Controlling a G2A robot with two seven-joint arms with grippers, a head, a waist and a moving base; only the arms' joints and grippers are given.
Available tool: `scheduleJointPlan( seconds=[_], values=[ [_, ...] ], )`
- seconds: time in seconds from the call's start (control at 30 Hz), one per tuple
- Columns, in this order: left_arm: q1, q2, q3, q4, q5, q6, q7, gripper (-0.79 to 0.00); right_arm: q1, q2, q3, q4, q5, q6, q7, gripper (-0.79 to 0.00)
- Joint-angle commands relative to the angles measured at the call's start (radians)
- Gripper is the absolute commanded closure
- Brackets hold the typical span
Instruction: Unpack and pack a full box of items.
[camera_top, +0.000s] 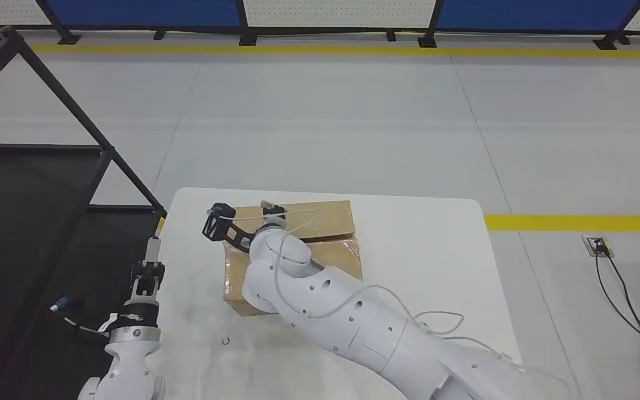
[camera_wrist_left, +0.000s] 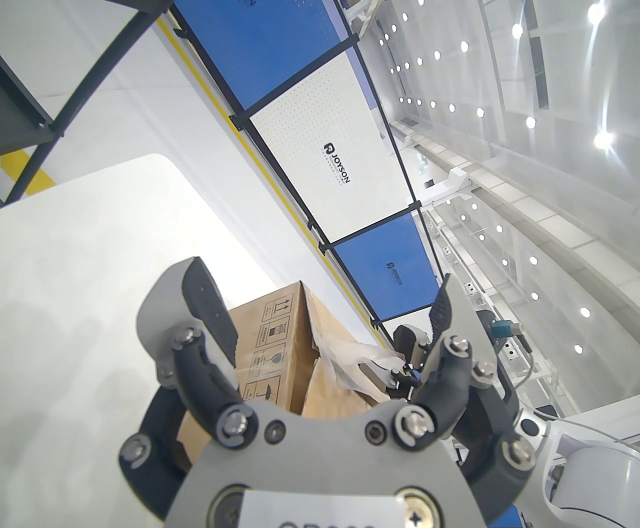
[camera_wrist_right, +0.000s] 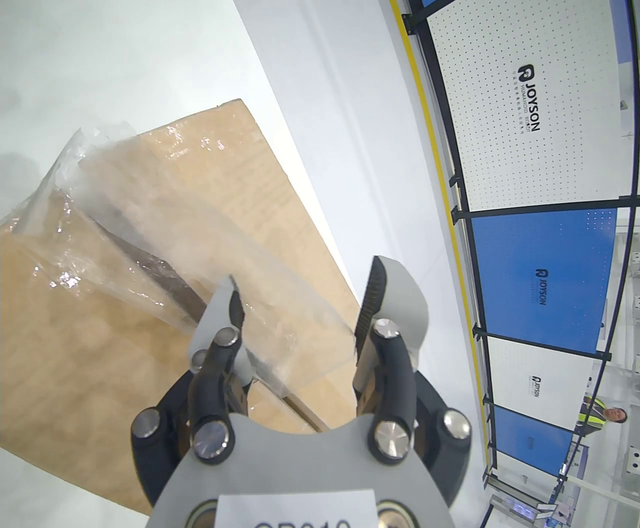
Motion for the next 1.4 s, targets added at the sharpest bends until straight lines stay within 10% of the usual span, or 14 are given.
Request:
scheduleJointPlan(
  seconds=[0.0,0.23,1.37],
  values=[
    [-0.002,0.0,0.0,0.001,-0.001,0.0,-0.001,-0.785,-0.004,-0.003,0.008,0.0,-0.005,-0.004,-0.002,-0.194],
    [-0.011,0.0,0.006,0.007,0.004,0.002,-0.008,-0.785,-0.034,-0.004,0.056,-0.023,-0.022,-0.001,-0.032,0.0],
    [-0.052,-0.001,0.057,0.019,0.036,0.006,-0.04,-0.785,-0.549,0.076,0.46,-0.477,0.027,0.233,-0.317,0.0]
  ],
)
